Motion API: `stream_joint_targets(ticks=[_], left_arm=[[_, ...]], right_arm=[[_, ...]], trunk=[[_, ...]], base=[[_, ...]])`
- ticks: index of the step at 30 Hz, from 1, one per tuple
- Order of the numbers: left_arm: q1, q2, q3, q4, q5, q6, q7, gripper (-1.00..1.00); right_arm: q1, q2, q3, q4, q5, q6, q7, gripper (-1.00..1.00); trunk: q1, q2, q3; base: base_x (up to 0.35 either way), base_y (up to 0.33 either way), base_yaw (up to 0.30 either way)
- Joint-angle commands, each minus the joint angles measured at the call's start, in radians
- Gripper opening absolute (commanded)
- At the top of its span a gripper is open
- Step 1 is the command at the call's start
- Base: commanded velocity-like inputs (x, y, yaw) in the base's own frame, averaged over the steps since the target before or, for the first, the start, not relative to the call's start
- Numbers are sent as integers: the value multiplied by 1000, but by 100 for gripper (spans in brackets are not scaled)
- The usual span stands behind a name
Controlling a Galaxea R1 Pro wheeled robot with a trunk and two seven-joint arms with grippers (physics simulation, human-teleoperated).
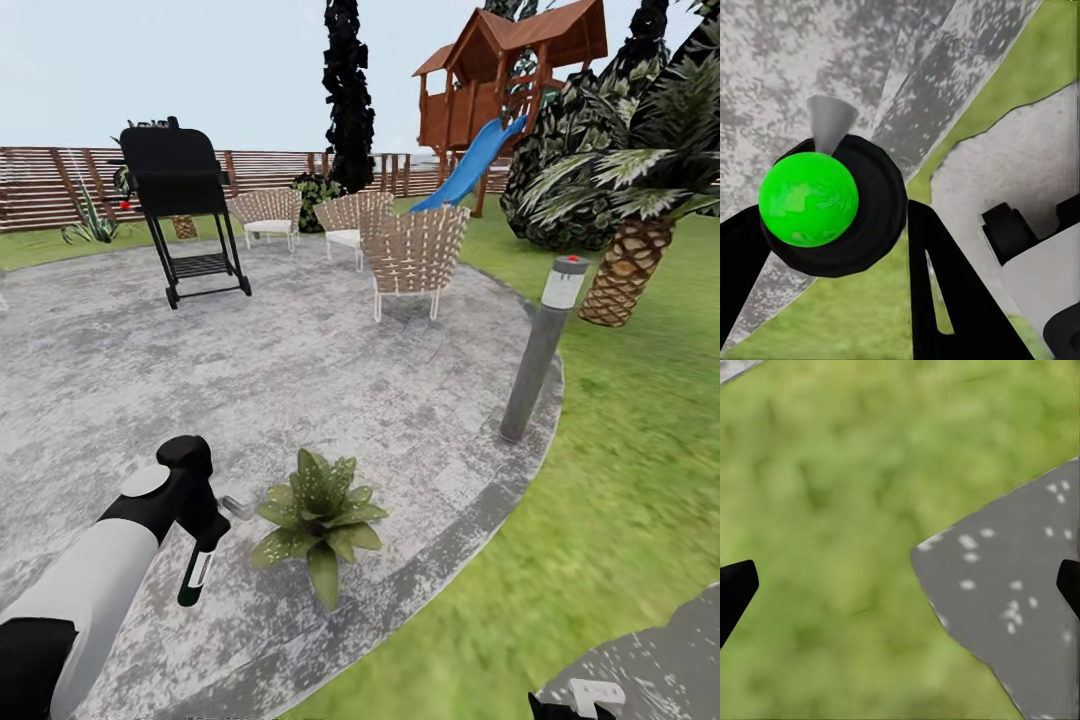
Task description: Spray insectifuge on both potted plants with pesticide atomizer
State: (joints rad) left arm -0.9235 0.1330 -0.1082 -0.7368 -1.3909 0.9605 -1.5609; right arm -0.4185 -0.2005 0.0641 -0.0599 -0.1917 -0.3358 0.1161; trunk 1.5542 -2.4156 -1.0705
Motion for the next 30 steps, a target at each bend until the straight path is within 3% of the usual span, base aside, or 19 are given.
stream_joint_targets(ticks=[1, 5, 17, 21, 26, 30], left_arm=[[-1, 0, -4, -1, -8, 11, -10, -100], [0, 0, -4, -1, -9, 11, -10, -100], [-3, 0, -4, -1, -9, 9, -10, -100], [-6, -15, -5, -1, -13, 9, -10, -100], [-8, -36, -5, -1, -53, 8, -10, -100], [-61, -41, -6, 12, -58, -1, -10, -100]], right_arm=[[0, 0, 6, 0, -11, -3, 5, 100], [0, 0, 6, -1, -11, -3, 5, 100], [0, -8, 6, 4, -9, -3, 4, 100], [0, -5, 6, 3, -9, -3, 5, 100], [0, -2, 6, 3, -10, -3, 4, 100], [0, -1, 6, 3, -10, -3, 4, 100]], trunk=[[0, 0, -1], [0, 0, -2], [0, 0, -2], [0, 0, -2], [0, 0, -2], [0, 0, -2]], base=[[0, -272, 277], [7, -272, 193], [151, -245, 8], [81, -252, 1], [7, -271, 167], [0, -272, 270]])
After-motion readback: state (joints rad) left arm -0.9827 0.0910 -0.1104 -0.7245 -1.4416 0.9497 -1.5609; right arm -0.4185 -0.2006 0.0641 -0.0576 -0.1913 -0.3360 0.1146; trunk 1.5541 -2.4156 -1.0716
